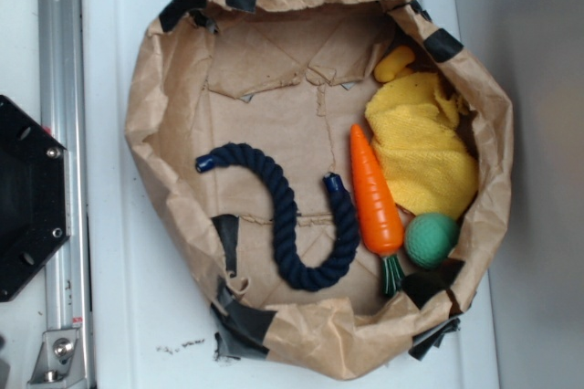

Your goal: Grab the blue rope.

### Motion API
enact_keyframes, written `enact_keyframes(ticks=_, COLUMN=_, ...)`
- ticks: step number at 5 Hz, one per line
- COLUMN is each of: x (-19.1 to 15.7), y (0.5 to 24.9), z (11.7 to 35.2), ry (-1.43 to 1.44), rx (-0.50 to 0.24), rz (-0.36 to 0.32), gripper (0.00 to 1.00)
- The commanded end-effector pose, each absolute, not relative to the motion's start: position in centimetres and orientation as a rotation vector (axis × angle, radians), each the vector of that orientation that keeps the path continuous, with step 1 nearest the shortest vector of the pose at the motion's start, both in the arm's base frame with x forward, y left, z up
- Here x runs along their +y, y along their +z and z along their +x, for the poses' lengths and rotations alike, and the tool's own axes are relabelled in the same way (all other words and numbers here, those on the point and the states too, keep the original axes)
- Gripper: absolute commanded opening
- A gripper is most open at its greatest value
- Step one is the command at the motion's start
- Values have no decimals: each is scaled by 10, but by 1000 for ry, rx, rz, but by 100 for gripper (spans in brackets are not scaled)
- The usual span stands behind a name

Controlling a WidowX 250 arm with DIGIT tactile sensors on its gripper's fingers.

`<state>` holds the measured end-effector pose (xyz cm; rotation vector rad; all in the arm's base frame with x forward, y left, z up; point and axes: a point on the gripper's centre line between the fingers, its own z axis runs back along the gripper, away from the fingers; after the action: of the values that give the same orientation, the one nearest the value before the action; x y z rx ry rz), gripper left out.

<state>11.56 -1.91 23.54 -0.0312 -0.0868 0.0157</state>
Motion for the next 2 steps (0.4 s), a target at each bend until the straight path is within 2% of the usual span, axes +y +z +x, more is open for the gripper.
enact_keyframes(ticks=1, x=-19, y=235, z=116, ry=16, rx=-87, rz=-31, gripper=100)
enact_keyframes(ticks=2, x=4, y=219, z=166, ry=-121, rx=-95, rz=-81, gripper=100)
